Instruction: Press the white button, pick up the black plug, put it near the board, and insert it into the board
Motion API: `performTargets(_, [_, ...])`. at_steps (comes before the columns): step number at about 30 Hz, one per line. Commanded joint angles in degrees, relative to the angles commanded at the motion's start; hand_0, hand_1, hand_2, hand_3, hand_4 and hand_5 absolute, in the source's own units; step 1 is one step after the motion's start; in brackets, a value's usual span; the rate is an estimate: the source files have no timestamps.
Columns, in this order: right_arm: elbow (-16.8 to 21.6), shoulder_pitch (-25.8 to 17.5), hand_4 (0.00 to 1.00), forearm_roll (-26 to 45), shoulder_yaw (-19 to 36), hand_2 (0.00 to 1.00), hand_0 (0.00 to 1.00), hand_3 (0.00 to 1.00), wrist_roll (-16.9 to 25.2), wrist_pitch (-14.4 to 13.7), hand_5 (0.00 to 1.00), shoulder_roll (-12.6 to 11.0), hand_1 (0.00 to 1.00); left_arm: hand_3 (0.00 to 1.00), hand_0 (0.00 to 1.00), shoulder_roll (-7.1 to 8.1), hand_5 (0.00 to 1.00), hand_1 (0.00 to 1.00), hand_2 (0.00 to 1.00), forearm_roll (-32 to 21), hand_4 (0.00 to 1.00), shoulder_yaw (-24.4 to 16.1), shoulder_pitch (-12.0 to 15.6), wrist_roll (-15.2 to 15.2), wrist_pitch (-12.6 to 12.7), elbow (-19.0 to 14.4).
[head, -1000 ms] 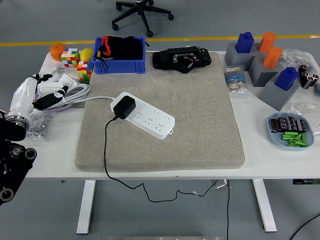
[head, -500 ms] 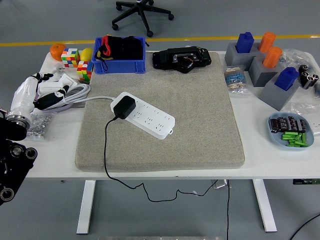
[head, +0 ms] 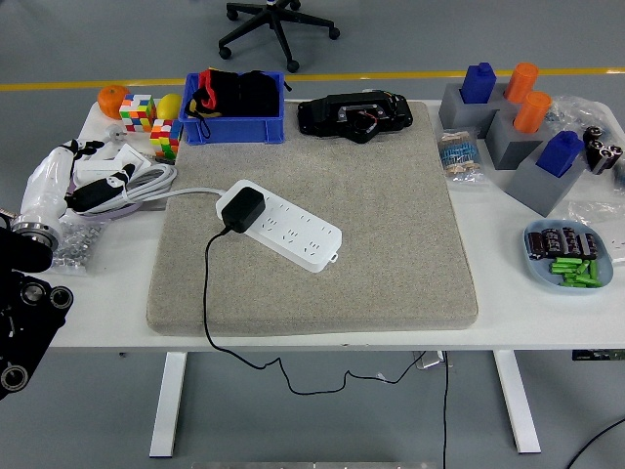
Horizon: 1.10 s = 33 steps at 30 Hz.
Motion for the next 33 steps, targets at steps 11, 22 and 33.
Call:
performTargets(11, [-0.03, 0.01, 0.684, -0.04, -0.06, 0.642, 0.693, 0.581, -0.01, -0.01, 0.348, -0.06, 0.625, 0.783, 0.890, -0.19, 0.510, 0.878, 0.820, -0.09, 0.794, 0.02, -0.03, 0.03, 0.07, -0.03])
performTargets(22, [-0.01, 0.07, 0.682, -0.05, 0.04, 0.642, 0.694, 0.581, 0.01, -0.04, 0.351, -0.07, 0.626, 0.783, 0.893, -0.18, 0.509, 0.878, 0.818, -0.05, 0.793, 0.08, -0.10, 0.07, 0.07, -0.15])
performTargets(33, [-0.03, -0.09, 0.682, 0.02, -0.23, 0.643, 0.694, 0.580, -0.02, -0.02, 0.350, -0.14, 0.626, 0.783, 0.893, -0.15, 0.508, 0.878, 0.815, 0.04, 0.792, 0.23, 0.17, 0.18, 0.01, -0.28])
